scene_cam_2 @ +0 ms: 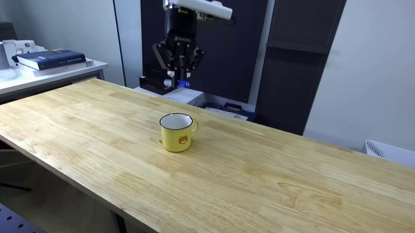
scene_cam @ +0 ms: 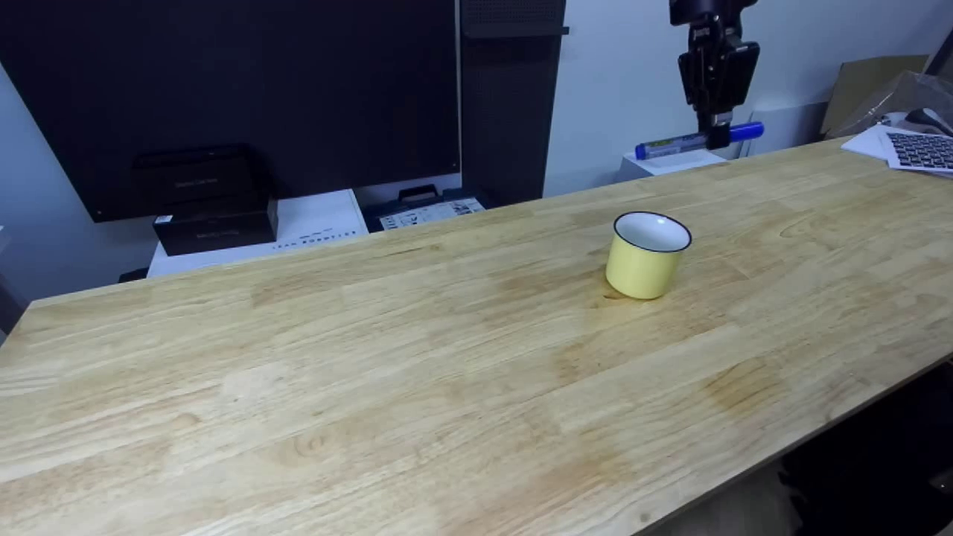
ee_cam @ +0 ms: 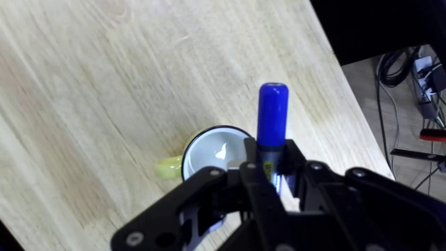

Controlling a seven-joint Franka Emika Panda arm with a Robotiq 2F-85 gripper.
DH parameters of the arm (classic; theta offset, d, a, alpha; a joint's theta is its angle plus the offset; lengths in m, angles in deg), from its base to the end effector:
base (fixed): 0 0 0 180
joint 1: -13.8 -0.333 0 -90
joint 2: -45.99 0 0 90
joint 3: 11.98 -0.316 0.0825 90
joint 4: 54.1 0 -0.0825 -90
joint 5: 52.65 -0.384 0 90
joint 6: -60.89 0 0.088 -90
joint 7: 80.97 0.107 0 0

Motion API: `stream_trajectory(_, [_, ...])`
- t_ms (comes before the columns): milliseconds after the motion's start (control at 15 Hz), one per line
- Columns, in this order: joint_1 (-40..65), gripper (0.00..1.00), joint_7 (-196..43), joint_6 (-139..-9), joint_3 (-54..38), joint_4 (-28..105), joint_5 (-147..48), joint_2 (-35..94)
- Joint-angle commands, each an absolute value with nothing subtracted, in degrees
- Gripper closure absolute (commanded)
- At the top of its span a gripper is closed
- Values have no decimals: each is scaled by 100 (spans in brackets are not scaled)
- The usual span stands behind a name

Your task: Put the blue marker in the yellow mug

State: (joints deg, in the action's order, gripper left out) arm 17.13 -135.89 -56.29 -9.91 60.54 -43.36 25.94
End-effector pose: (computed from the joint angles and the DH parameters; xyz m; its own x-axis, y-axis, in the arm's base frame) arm 0.5658 -0.0620 0.2624 0.5287 0.8014 -0.2797 0.7919 -0.5843 -0.1773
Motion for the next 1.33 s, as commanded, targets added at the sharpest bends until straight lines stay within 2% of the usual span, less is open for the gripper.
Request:
stream_trajectory(0, [1625, 48, -12603, -5896, -961, 6312, -3934, 2869])
stream_trajectory(133, [1813, 34, -13412, -6153, -1138, 6315, -4038, 2689])
stream_trajectory(200, [1852, 77, -13465, -6024, -1136, 6202, -4140, 2479])
stream_trajectory(267, [1862, 73, -13429, -5941, -1102, 6133, -4116, 2324])
stream_trajectory(333, [1871, 73, -13338, -5828, -1070, 6070, -4077, 2198])
stream_trajectory(467, [1893, 86, -13107, -5748, -1011, 6003, -3982, 1993])
stream_trajectory(533, [1924, 95, -13091, -5792, -1008, 6011, -3984, 1936])
stream_trajectory(667, [1988, 100, -13116, -6025, -1044, 6093, -4023, 1939])
stream_trajectory(933, [1887, 100, -12944, -7021, -987, 6388, -3641, 2142])
stream_trajectory(1000, [1847, 74, -12831, -7328, -956, 6472, -3500, 2194])
stream_trajectory(1133, [1799, 69, -12634, -7913, -901, 6626, -3213, 2262])
stream_trajectory(1267, [1807, 55, -12413, -8305, -891, 6745, -3140, 2304])
